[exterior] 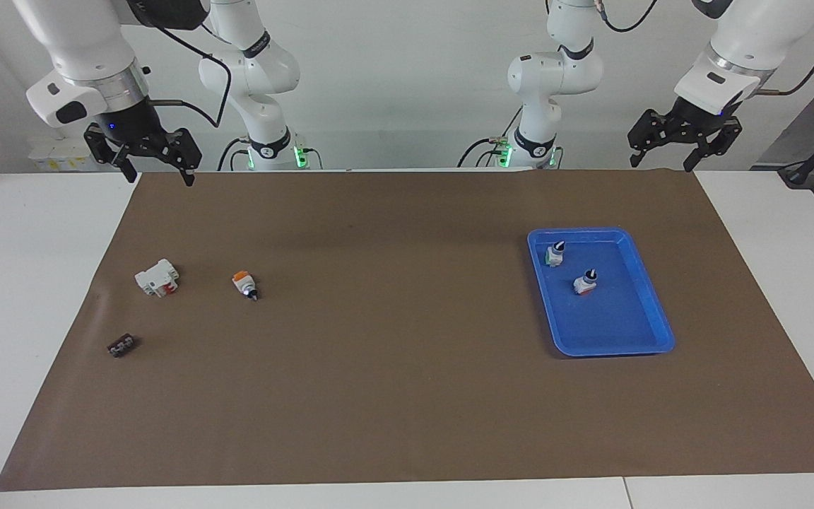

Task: Turn and place switch with both arms

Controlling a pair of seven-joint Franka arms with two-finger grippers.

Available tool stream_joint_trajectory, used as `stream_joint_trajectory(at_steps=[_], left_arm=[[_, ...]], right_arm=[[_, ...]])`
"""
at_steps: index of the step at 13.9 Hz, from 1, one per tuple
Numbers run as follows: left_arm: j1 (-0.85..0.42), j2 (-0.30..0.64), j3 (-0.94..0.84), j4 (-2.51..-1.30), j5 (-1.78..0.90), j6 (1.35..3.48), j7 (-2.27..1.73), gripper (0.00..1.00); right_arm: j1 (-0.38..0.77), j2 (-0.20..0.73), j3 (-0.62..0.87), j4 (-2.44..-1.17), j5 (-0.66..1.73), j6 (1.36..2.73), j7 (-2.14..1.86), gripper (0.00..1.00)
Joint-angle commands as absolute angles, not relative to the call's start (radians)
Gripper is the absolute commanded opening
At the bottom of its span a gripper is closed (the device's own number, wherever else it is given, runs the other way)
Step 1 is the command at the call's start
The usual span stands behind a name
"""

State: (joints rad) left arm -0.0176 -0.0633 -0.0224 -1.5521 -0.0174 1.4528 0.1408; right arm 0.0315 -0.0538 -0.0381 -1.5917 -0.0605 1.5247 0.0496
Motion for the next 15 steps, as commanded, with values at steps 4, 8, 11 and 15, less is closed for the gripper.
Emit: stream_joint_trajectory(at_steps=[4, 8, 11, 15], left_arm=[[-0.021, -0.086, -0.017, -1.575, -0.008, 1.448, 0.147, 1.00], [-0.021, -0.086, -0.017, -1.575, -0.008, 1.448, 0.147, 1.00], [-0.021, -0.086, -0.017, -1.575, -0.008, 1.448, 0.147, 1.00], [-0.021, -0.086, -0.017, -1.575, -0.008, 1.448, 0.147, 1.00]], right_arm=[[0.037, -0.071, -0.029, -1.592, -0.060, 1.497, 0.106, 1.00], [0.037, -0.069, -0.023, -1.597, -0.037, 1.519, 0.072, 1.00], [0.070, -0.061, -0.021, -1.661, -0.003, 1.584, 0.048, 1.00], [0.071, -0.081, -0.021, -1.802, -0.002, 1.767, -0.176, 1.00]])
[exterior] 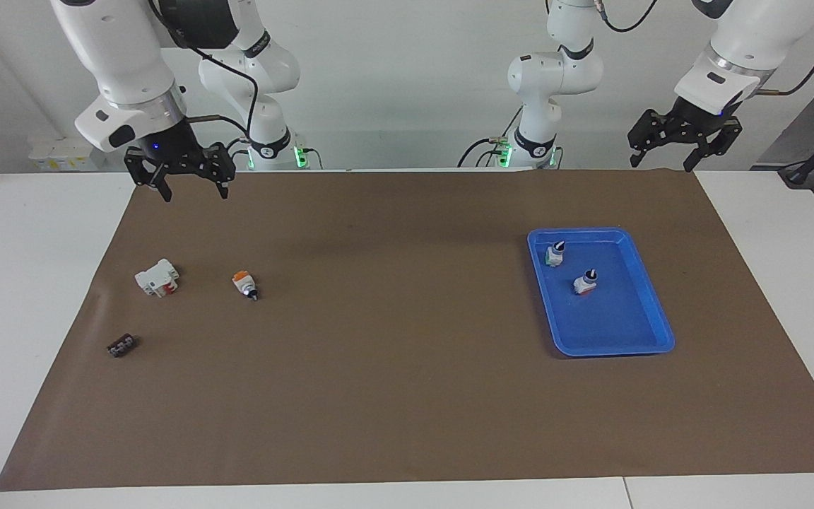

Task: Turn and place switch with both arms

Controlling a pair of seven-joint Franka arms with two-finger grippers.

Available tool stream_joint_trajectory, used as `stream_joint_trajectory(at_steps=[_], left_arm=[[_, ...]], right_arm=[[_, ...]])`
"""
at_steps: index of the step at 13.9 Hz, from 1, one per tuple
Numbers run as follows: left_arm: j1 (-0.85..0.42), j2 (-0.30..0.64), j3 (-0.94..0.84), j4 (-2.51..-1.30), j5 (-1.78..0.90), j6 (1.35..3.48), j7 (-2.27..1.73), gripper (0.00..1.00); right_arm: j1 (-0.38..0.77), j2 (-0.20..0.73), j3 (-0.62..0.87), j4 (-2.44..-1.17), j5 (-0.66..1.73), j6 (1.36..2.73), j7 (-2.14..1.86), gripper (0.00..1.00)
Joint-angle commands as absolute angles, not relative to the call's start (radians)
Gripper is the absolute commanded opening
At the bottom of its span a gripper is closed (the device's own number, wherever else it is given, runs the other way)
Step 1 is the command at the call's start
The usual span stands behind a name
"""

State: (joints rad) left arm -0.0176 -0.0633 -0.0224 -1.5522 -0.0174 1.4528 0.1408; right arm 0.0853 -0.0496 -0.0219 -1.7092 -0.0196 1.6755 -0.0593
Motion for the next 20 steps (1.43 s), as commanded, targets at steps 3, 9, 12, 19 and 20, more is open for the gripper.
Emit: stream_joint_trajectory(at_steps=[3, 9, 12, 19, 20], left_arm=[[-0.021, -0.086, -0.017, -1.575, -0.008, 1.448, 0.147, 1.00], [-0.021, -0.086, -0.018, -1.575, -0.008, 1.448, 0.147, 1.00], [-0.021, -0.086, -0.018, -1.575, -0.008, 1.448, 0.147, 1.00], [-0.021, -0.086, -0.017, -1.575, -0.008, 1.448, 0.147, 1.00], [-0.021, -0.086, -0.017, -1.575, -0.008, 1.448, 0.147, 1.00]], right_arm=[[0.061, -0.026, -0.021, -1.874, 0.002, 1.883, -0.381, 1.00], [0.058, 0.031, -0.021, -2.161, 0.092, 2.194, -0.627, 1.00], [0.034, 0.023, -0.021, -2.293, 0.140, 2.345, -0.754, 1.00], [0.012, 0.021, -0.023, -2.433, 0.144, 2.519, -0.793, 1.00], [0.012, 0.021, -0.023, -2.440, 0.144, 2.520, -0.793, 1.00]])
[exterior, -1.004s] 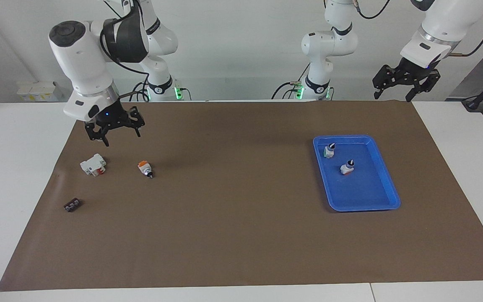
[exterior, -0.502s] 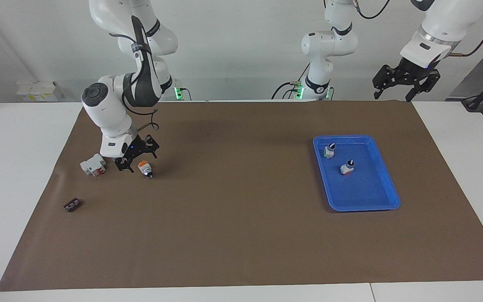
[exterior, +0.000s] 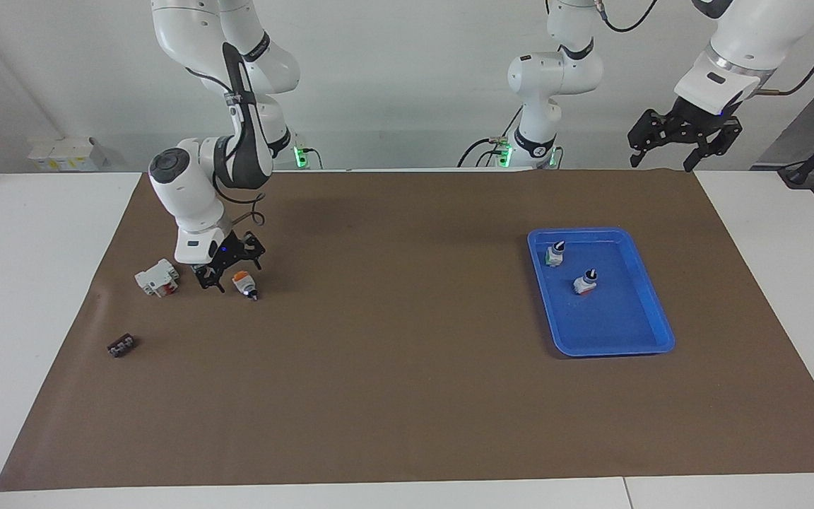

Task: Turn and place switch with both arms

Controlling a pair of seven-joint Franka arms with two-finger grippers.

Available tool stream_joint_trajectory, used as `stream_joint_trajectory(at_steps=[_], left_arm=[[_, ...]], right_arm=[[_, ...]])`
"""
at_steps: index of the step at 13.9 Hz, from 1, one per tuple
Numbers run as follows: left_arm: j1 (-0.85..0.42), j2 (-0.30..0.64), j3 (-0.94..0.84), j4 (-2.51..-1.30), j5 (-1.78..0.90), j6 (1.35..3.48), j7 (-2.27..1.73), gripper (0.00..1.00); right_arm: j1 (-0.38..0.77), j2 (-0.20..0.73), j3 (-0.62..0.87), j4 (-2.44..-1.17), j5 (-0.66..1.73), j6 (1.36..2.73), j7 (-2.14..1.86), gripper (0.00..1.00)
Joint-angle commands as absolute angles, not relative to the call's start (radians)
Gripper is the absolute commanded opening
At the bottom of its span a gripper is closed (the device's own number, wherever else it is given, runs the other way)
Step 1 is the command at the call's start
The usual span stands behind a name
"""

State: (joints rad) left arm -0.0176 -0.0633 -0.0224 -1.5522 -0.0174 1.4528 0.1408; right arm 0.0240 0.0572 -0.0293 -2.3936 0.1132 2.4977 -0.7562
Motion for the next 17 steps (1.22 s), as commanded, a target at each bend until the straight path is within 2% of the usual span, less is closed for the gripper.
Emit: stream_joint_trajectory(at_steps=[1, 3, 7, 14, 16, 17], left_arm=[[-0.021, -0.086, -0.017, -1.575, -0.008, 1.448, 0.147, 1.00], [-0.021, -0.086, -0.017, -1.575, -0.008, 1.448, 0.147, 1.00], [-0.023, -0.086, -0.017, -1.575, -0.008, 1.448, 0.147, 1.00], [-0.021, -0.086, -0.017, -1.575, -0.008, 1.448, 0.147, 1.00], [-0.021, -0.086, -0.017, -1.575, -0.008, 1.448, 0.147, 1.00], [-0.021, -0.086, -0.018, -1.575, -0.008, 1.448, 0.147, 1.00]], right_arm=[[0.012, 0.021, -0.023, -2.451, 0.144, 2.522, -0.798, 1.00], [0.005, 0.023, -0.023, -2.451, 0.144, 2.522, -0.805, 0.98], [0.005, 0.029, -0.023, -2.447, 0.144, 2.545, -0.785, 0.86], [0.025, 0.037, -0.021, -2.450, 0.196, 2.597, -0.793, 0.85], [0.025, 0.040, -0.021, -2.450, 0.196, 2.597, -0.817, 0.80], [0.018, 0.060, -0.021, -2.448, 0.196, 2.605, -0.845, 0.71]])
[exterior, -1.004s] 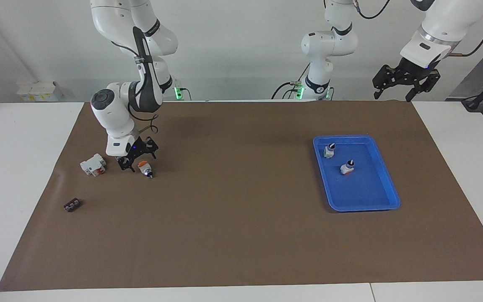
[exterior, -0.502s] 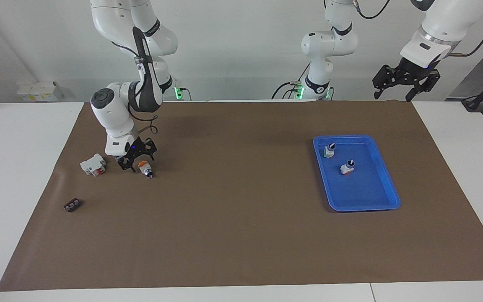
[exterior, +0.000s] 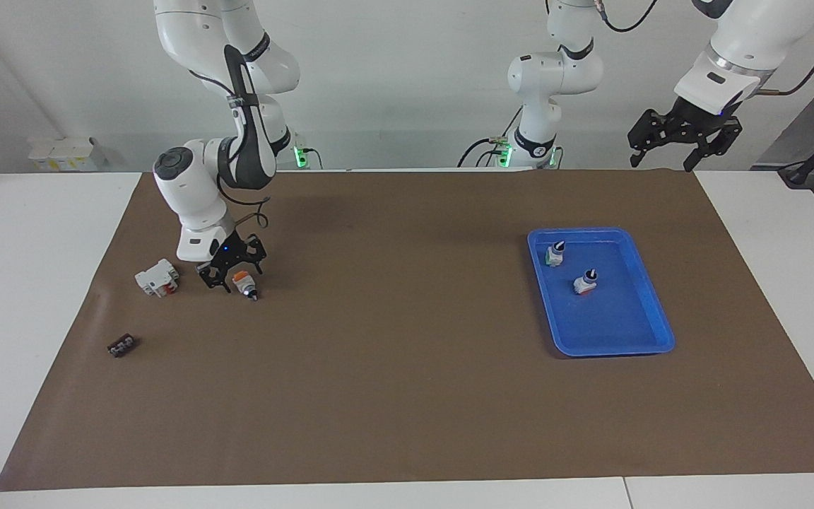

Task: Turn and place switch with both arms

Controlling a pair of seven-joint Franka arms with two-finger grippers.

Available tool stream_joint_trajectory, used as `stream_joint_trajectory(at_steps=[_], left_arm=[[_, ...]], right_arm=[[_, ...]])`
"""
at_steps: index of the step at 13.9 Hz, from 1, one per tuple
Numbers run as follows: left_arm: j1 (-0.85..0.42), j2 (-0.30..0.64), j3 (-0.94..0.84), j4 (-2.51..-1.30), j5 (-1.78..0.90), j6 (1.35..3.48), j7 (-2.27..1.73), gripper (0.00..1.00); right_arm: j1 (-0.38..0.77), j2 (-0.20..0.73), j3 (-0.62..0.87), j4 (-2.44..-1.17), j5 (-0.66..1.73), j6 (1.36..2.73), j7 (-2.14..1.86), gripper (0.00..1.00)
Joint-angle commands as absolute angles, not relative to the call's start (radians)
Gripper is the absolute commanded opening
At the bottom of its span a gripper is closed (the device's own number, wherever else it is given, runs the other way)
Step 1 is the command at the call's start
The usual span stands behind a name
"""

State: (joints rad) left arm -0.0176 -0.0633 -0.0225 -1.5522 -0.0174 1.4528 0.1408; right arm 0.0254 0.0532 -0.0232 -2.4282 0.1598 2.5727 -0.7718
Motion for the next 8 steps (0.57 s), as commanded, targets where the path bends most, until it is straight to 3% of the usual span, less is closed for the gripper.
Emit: stream_joint_trajectory(at_steps=[1, 3, 5, 8], left_arm=[[-0.021, -0.086, -0.017, -1.575, -0.008, 1.448, 0.147, 1.00], [-0.021, -0.086, -0.018, -1.575, -0.008, 1.448, 0.147, 1.00], [-0.021, -0.086, -0.018, -1.575, -0.008, 1.448, 0.146, 1.00], [-0.023, -0.092, -0.020, -1.585, -0.008, 1.445, 0.161, 1.00]], right_arm=[[0.014, 0.063, -0.021, -2.447, 0.196, 2.612, -0.874, 0.61], [0.011, 0.067, -0.023, -2.436, 0.196, 2.609, -0.925, 0.00], [0.014, 0.067, -0.021, -2.415, 0.196, 2.583, -0.929, 0.00], [0.063, 0.057, -0.017, -2.312, 0.207, 2.420, -1.171, 0.00]])
